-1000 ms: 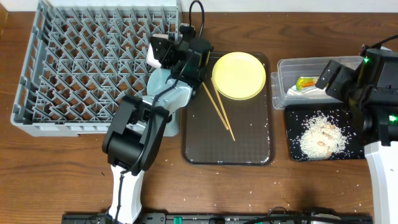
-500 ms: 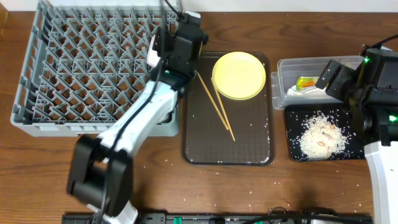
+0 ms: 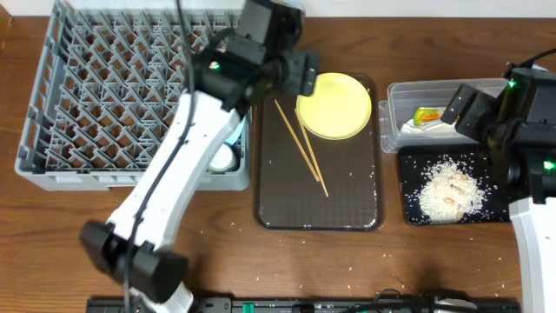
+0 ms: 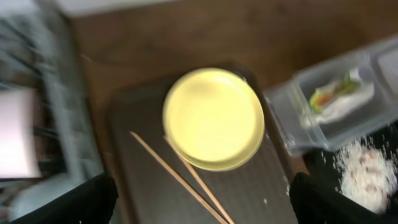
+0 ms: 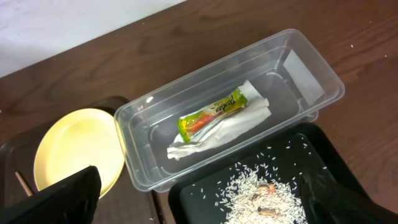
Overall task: Sort waste into correct bins and load items into the dishwasher
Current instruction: 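Move the left gripper toward the yellow plate on the tray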
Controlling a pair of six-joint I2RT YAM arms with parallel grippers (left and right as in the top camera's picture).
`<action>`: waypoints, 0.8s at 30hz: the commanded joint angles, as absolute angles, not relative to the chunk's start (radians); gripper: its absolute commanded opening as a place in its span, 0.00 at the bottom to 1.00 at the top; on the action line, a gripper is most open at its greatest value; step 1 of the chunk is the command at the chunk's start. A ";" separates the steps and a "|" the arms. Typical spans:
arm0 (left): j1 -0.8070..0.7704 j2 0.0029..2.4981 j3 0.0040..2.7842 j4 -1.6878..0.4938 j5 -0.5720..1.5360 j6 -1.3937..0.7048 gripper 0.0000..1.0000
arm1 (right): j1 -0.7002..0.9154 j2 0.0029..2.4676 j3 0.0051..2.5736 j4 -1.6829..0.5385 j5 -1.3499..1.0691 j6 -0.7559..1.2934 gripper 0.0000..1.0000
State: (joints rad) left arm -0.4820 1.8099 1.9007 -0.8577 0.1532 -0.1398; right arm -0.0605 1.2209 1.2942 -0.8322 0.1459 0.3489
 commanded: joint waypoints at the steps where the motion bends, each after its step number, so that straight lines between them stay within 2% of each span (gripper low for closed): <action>1: -0.481 1.946 1.901 -0.859 0.244 -0.155 0.89 | -0.064 1.219 1.307 -0.832 0.157 0.359 0.99; 9: -0.467 2.142 1.901 -0.712 0.242 -0.154 0.90 | -0.064 1.219 1.307 -0.831 0.157 0.359 0.99; 13: -0.445 2.217 1.901 -0.615 0.164 -0.155 0.89 | -0.064 1.219 1.307 -0.832 0.157 0.359 0.99; 19: -0.429 2.318 1.901 -0.533 0.168 -0.223 0.89 | -0.064 1.219 1.307 -0.831 0.157 0.359 0.99; 24: -0.429 2.356 1.901 -0.479 0.168 -0.250 0.79 | -0.064 1.219 1.307 -0.831 0.157 0.359 0.99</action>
State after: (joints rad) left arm -0.4282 2.3493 1.8931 -0.4919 0.1768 -0.2260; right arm -0.0605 1.2209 1.2942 -0.8326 0.1474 0.3489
